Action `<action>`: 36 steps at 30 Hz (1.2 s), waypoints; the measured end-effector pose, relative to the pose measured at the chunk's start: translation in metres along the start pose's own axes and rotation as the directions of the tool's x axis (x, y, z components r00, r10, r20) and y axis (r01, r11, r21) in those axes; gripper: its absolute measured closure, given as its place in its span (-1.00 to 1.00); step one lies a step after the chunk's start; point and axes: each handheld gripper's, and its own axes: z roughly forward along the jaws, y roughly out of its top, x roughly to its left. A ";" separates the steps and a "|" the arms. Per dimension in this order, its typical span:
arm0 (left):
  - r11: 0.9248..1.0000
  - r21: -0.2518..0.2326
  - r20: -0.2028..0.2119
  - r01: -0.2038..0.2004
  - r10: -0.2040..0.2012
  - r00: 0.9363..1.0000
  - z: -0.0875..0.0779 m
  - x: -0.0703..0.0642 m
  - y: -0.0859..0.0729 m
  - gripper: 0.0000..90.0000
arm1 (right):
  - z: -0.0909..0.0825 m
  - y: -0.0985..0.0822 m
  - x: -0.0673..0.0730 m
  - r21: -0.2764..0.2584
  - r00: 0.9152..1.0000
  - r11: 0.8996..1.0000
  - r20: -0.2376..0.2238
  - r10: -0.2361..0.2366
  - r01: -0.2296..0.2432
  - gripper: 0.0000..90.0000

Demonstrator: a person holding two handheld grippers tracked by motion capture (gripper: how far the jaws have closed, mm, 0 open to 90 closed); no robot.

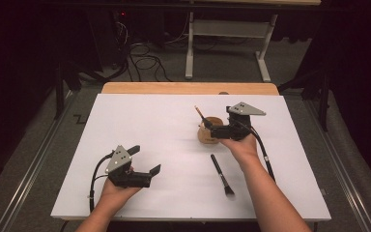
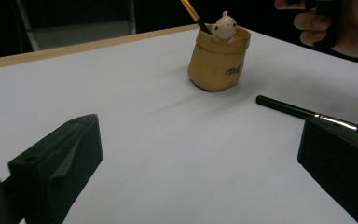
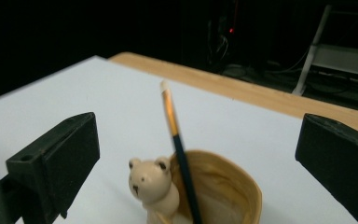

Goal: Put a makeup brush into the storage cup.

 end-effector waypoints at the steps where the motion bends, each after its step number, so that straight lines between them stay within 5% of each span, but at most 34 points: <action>1: 1.000 -0.016 -0.009 -0.003 0.003 1.000 -0.002 0.000 0.000 -0.99 | -0.002 0.000 0.001 0.007 1.000 1.000 -0.002 -0.017 0.017 -0.99; 4: 1.000 -0.028 -0.019 0.012 -0.012 1.000 -0.006 -0.001 -0.001 -0.98 | -0.006 0.001 0.003 0.000 0.999 0.999 0.016 -0.037 0.037 -0.99; 6: 0.999 -0.031 -0.016 0.037 -0.037 0.999 -0.006 -0.001 -0.003 -0.98 | -0.007 0.000 0.001 -0.014 1.000 1.000 0.006 -0.006 0.006 -0.99; 14: 0.999 -0.035 -0.023 0.020 -0.021 1.000 -0.011 -0.005 -0.002 -0.99 | -0.021 0.000 0.007 -0.069 1.000 0.997 0.018 0.025 -0.024 -0.99; 36: 0.999 -0.043 -0.038 0.021 -0.023 0.999 -0.013 0.000 -0.001 -0.99 | -0.069 -0.030 0.001 -0.077 0.998 0.997 0.057 0.030 -0.025 -0.99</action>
